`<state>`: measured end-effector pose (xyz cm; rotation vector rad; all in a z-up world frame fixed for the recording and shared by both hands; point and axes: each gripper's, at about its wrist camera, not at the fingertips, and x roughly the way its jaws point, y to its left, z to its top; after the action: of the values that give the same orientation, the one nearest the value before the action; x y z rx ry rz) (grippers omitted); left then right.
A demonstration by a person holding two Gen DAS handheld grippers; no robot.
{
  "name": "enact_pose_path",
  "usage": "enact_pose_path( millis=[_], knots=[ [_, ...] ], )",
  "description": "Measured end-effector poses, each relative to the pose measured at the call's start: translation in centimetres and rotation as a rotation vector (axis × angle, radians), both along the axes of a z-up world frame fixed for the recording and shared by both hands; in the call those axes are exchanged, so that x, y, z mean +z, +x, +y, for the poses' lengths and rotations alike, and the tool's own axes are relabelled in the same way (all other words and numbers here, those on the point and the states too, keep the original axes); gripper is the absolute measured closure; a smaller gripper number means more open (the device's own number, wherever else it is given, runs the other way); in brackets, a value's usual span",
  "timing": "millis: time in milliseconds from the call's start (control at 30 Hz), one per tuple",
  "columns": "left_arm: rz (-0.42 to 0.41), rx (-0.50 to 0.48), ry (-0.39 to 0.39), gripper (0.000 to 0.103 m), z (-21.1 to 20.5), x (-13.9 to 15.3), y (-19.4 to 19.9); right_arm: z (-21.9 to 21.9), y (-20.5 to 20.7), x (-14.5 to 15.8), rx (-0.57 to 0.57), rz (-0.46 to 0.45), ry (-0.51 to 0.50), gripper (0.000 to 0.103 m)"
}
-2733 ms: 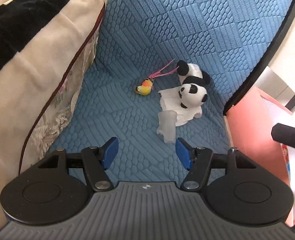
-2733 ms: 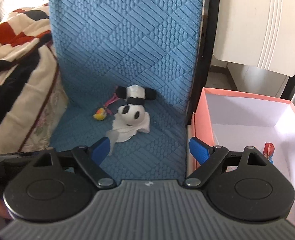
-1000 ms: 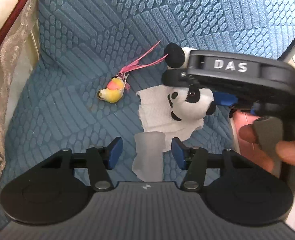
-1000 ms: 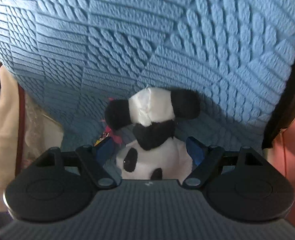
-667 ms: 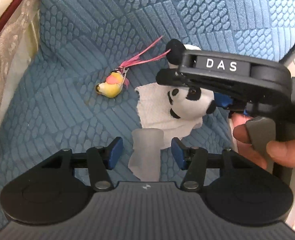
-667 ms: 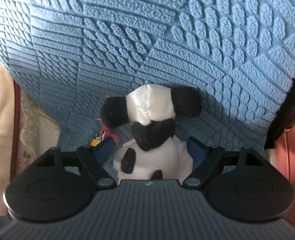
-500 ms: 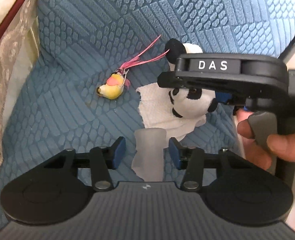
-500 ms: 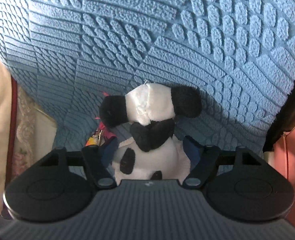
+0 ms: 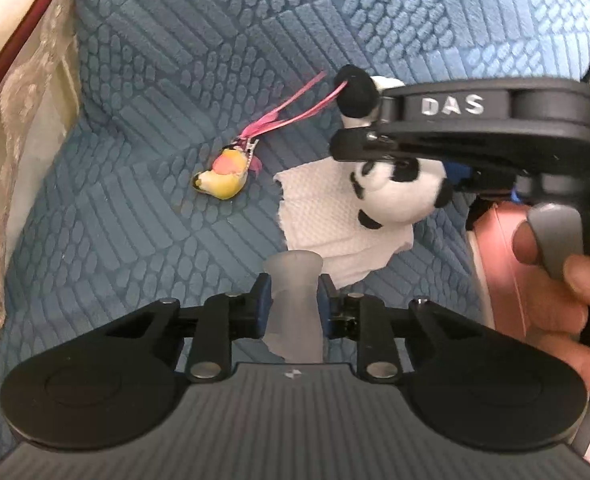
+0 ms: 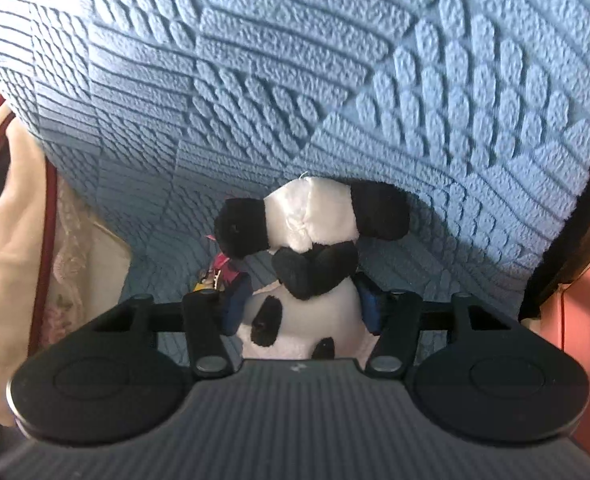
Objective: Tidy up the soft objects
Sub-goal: 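Lift and carry the panda plush and clear cup over the pink box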
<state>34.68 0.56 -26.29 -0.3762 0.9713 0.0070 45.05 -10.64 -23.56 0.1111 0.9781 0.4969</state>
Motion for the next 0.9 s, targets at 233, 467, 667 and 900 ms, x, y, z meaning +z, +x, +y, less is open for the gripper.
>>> enact_pose_path(
  millis=[233, 467, 667, 900],
  knots=[
    [0.013, 0.036, -0.040, 0.075, 1.9, 0.8, -0.4, -0.7, -1.6, 0.9, 0.014, -0.044, -0.018, 0.044],
    [-0.006, 0.062, -0.061, 0.075, 3.5, 2.4, -1.5, -1.9, -3.1, 2.3, -0.009, -0.064, 0.001, 0.045],
    [-0.019, 0.079, -0.069, 0.075, 4.7, 3.6, -3.2, -2.4, -6.5, 3.3, -0.020, -0.097, -0.023, 0.045],
    [-0.026, 0.088, -0.063, 0.075, 5.4, 4.4, -4.8, -2.4, -9.7, 4.3, -0.050, -0.106, -0.026, 0.045]
  ],
)
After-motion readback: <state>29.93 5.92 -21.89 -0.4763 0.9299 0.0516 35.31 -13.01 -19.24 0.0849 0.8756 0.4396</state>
